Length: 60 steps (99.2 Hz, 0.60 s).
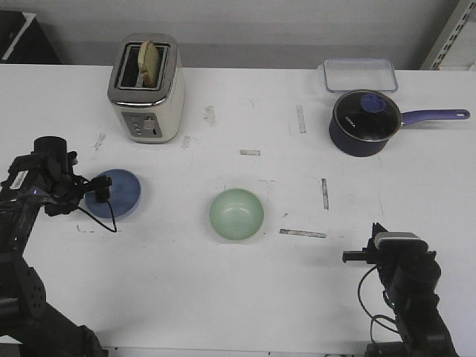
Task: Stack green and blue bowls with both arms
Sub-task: 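Reach the left gripper to the light blue bowl and grasp its rim, then lift the blue bowl with the left gripper over the green bowl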
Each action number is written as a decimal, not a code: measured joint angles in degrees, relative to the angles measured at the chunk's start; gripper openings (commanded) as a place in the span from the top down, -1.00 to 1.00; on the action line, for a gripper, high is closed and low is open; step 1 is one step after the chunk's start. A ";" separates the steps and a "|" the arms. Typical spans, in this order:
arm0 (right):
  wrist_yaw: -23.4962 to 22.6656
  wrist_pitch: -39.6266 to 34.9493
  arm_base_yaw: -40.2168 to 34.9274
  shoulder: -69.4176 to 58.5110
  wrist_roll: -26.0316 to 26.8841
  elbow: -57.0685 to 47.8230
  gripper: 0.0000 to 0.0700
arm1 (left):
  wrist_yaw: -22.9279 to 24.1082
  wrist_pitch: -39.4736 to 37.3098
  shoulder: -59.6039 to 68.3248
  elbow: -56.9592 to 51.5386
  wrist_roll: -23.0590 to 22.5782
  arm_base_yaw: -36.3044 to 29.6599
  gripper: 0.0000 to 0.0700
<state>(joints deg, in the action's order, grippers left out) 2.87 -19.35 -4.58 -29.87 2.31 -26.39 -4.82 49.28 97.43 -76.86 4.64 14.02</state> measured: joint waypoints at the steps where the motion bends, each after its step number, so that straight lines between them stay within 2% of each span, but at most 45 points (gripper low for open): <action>1: 0.00 0.00 0.00 0.00 0.02 0.00 0.98 | 0.00 0.04 0.02 0.00 0.00 0.00 -0.06; 18: 0.02 0.00 0.00 0.00 0.02 0.00 0.98 | 0.00 0.07 0.04 0.00 0.66 0.00 0.79; 22: 0.02 0.00 0.00 0.00 0.02 0.00 0.98 | 0.00 0.07 0.04 0.00 0.68 0.00 0.92; 28: 0.02 0.00 0.00 0.00 0.00 0.00 0.98 | 0.00 0.07 0.04 0.00 0.79 0.00 1.00; 60: 0.02 -0.02 0.00 0.00 0.00 0.00 0.98 | -0.04 0.83 -0.52 -3.02 0.96 -0.07 1.00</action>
<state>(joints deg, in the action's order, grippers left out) 2.90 -19.38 -4.58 -29.87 2.31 -26.39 -4.86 50.11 96.90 -79.88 5.61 13.96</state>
